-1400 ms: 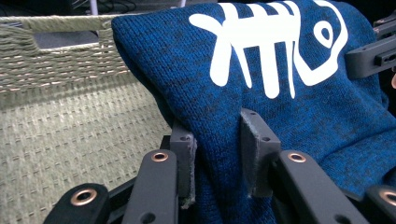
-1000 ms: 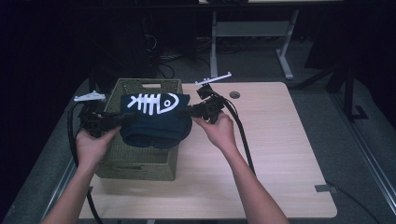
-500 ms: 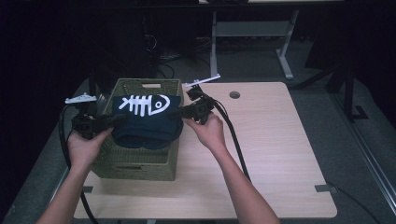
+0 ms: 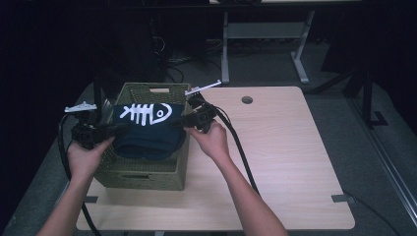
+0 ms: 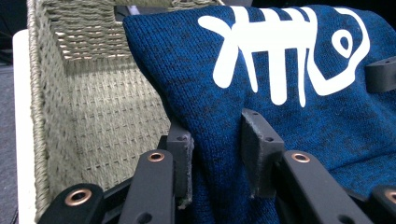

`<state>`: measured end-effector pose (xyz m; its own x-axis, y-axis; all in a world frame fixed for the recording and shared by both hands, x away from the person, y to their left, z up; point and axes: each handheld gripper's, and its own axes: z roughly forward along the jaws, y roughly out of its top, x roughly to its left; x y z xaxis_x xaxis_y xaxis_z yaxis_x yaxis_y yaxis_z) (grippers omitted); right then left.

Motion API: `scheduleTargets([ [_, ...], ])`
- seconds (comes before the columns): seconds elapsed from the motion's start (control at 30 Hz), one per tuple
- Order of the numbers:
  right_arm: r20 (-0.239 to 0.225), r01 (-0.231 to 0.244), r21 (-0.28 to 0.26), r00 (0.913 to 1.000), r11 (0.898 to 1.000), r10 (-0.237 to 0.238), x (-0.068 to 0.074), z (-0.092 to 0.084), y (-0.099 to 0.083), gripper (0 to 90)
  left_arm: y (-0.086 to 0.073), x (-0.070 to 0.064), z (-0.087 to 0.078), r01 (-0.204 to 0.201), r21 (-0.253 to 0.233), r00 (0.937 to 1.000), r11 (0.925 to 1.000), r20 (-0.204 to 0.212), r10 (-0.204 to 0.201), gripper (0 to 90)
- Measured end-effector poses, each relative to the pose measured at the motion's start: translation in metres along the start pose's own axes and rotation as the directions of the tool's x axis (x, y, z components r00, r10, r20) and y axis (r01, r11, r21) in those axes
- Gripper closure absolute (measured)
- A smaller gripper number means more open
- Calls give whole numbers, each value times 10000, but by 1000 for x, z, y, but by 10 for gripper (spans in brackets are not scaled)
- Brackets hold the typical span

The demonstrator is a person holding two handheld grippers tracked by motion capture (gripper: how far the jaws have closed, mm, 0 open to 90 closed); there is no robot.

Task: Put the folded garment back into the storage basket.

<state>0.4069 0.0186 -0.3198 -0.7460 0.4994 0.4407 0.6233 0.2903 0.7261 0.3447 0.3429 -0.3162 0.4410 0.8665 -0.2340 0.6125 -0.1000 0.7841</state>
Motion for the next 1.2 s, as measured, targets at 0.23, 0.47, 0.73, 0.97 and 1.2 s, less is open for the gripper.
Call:
scheduleTargets([
  [0.23,65,48,128,10000,9999,-49,2,8,0,741,-6,5,0,18,100,9999,9999,-107,-17,666],
  [0.47,108,33,232,9999,9997,-35,2,16,0,739,-9,11,3,125,252,9998,9996,-134,-121,666],
  [0.73,79,-65,291,9999,9996,63,0,27,-2,738,-13,19,5,141,398,9994,9991,-315,-128,662],
  [0.97,155,-124,531,9998,9985,116,-2,40,-6,737,-19,25,9,209,673,9987,9975,-486,-176,656],
  [1.2,296,-169,635,9994,9978,150,-6,45,-9,735,-21,27,16,52,980,9975,9952,-707,17,635],
])
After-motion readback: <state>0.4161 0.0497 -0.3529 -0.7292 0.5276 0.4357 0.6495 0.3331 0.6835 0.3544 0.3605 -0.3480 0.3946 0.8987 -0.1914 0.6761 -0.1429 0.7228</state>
